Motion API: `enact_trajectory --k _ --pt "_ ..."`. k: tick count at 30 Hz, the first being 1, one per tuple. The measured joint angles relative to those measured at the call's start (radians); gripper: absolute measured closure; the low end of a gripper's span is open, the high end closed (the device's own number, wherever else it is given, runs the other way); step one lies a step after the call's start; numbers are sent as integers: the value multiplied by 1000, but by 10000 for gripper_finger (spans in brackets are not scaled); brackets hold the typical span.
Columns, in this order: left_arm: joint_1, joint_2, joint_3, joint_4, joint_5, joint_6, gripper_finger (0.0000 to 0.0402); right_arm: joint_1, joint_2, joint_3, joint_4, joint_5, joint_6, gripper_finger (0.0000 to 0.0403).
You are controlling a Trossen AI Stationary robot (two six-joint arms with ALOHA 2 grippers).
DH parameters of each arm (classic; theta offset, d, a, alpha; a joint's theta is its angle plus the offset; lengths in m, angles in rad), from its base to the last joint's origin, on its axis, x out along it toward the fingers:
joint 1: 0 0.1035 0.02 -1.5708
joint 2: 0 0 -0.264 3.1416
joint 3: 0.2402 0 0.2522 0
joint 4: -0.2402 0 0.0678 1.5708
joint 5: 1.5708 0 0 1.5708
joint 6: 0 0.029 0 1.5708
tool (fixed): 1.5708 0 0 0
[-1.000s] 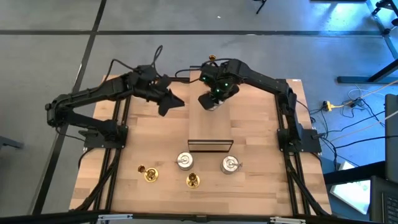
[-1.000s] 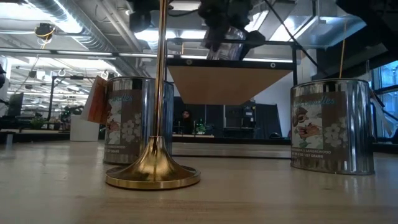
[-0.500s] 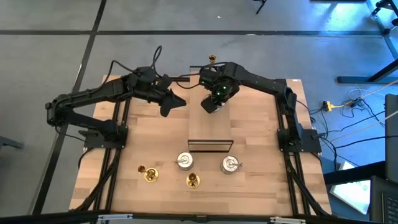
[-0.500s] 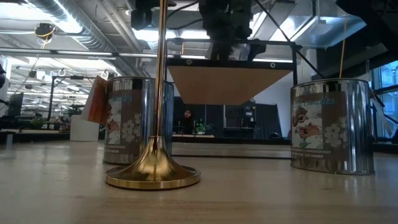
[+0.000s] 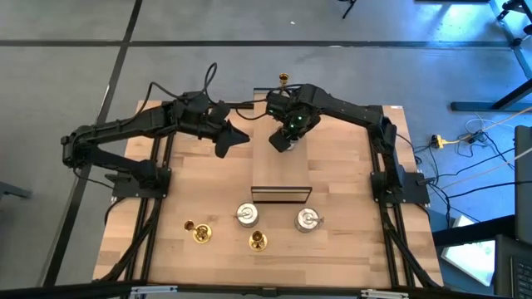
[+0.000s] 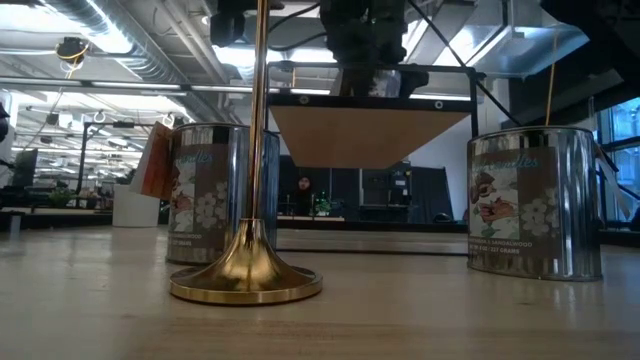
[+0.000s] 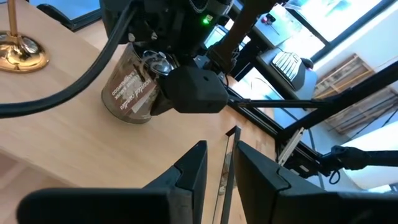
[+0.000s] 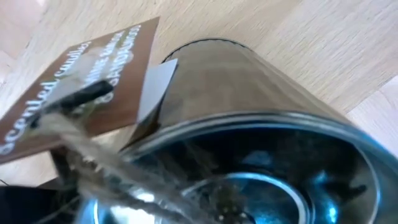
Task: Pick & Place candle stick holders
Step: Put the bottom silver scented candle on the shelf
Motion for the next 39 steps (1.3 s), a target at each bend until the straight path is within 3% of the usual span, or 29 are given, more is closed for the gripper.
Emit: enact_trajectory --k 32,39 --pt "-10 0 0 4 -3 -27 338 1 -2 0 21 23 -38 27" --pt "-20 0 0 4 -8 -27 339 2 -2 0 27 90 -130 36"
